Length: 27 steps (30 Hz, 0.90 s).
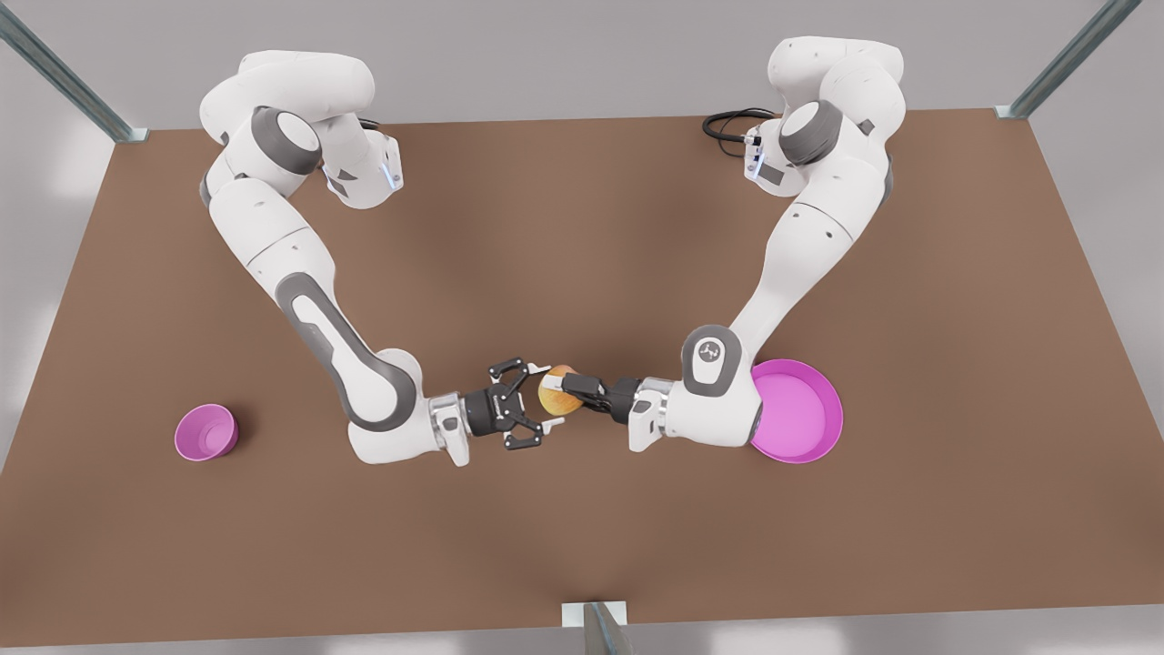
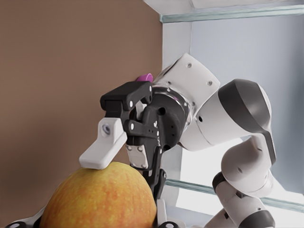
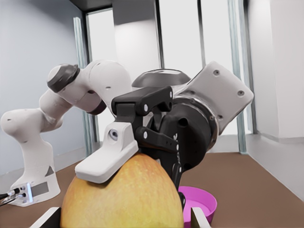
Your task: Use the left arm to pick up the apple from the plate, transfer it to the gripper of the right arm, and then use the right arm to place it into the bowl
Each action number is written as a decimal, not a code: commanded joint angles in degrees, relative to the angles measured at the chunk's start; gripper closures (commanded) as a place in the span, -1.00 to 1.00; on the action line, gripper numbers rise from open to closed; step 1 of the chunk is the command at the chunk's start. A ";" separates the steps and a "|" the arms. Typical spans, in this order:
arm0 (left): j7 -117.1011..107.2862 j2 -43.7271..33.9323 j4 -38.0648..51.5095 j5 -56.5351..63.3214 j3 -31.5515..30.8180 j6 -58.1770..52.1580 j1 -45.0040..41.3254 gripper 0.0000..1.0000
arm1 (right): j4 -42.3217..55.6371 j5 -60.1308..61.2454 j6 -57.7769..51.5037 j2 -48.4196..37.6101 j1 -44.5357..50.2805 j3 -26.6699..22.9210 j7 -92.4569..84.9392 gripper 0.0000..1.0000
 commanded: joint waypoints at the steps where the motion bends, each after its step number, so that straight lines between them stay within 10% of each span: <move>1: 0.82 -0.11 0.04 -0.22 -0.04 0.17 -0.08 -0.79 | 0.02 0.43 0.28 -0.09 0.30 0.03 -4.32 -1.00; 27: 1.00 0.07 0.04 -0.22 -0.04 0.52 -0.34 -0.83 | 0.19 2.19 2.56 -0.09 1.88 0.12 -3.88 -0.74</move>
